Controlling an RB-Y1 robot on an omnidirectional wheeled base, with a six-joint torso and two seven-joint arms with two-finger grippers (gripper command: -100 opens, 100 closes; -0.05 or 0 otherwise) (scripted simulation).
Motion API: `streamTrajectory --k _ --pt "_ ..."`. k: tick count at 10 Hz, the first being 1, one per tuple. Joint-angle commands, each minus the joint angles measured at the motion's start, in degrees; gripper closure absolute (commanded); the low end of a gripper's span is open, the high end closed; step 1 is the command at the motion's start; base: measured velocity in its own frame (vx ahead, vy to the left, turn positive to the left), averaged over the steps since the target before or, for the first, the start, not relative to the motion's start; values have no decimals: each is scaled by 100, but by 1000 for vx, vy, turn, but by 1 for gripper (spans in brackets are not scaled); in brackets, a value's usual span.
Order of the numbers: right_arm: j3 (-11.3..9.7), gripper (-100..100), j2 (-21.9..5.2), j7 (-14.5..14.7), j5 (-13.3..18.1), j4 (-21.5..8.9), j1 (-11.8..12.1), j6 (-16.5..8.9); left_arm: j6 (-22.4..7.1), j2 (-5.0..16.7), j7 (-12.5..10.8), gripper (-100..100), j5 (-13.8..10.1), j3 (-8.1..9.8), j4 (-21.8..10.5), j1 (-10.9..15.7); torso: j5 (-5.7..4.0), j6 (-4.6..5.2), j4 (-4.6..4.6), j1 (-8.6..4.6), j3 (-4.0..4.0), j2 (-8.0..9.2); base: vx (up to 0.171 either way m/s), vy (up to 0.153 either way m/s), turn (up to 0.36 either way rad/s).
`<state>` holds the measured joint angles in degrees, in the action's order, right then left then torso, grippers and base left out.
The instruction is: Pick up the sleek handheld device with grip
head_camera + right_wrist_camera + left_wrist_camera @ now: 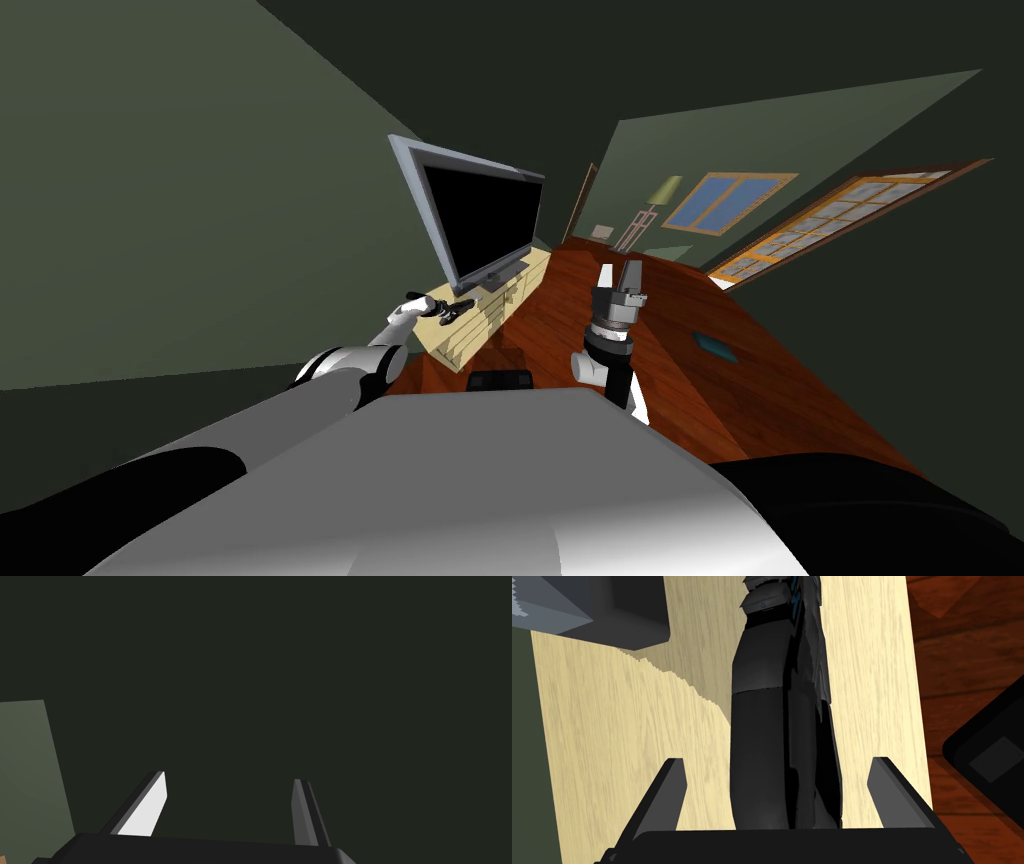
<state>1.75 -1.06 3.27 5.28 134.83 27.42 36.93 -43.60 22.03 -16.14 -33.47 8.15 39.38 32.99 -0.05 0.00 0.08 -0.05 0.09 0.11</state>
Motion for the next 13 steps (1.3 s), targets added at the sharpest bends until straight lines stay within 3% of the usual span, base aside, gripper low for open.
streamTrajectory --k 1,2,3,4,5,6,8,11,12,13 --pt "0 0 0 0 0 0 0 0 257 48 286 -100 -178 58 -286 286 0 0 0 0 0 0 -58 -26 35" --pt "0 0 0 0 0 0 0 0 257 48 368 -100 -178 58 -503 498 -2 2 2 -4 3 4 -26 -13 -6" --pt "0 0 0 0 0 0 0 0 257 48 368 -100 -178 58 -804 535 -1 2 1 -2 -1 -3 -3 -2 -12" --pt "0 0 0 0 0 0 0 0 257 48 368 -100 -178 58 -838 535 1 0 -3 3 -5 -9 0 0 0" --pt "0 0 0 0 0 0 0 0 257 48 368 -100 -178 58 -1075 535 1 0 -3 6 -8 -14 6 3 1" --pt "0 0 0 0 0 0 0 0 489 69 664 -100 -301 116 -1359 895 2 0 -4 7 -9 -16 -35 -8 59" --pt "0 0 0 0 0 0 0 0 489 69 664 -100 -301 116 -1861 1024 0 1 0 -2 1 1 -43 -21 10" --pt "0 0 0 0 0 0 0 0 488 67 658 -100 -306 118 -1845 1031 1 0 -3 5 -6 -12 -5 -3 0" --pt "0 0 0 0 0 0 0 0 504 68 680 100 -311 120 -1872 1039 1 0 -3 6 -7 -14 0 0 0" --pt "0 0 0 0 0 0 0 0 511 81 677 100 -310 122 -1860 1049 6 2 -10 4 -10 -12 9 6 5"
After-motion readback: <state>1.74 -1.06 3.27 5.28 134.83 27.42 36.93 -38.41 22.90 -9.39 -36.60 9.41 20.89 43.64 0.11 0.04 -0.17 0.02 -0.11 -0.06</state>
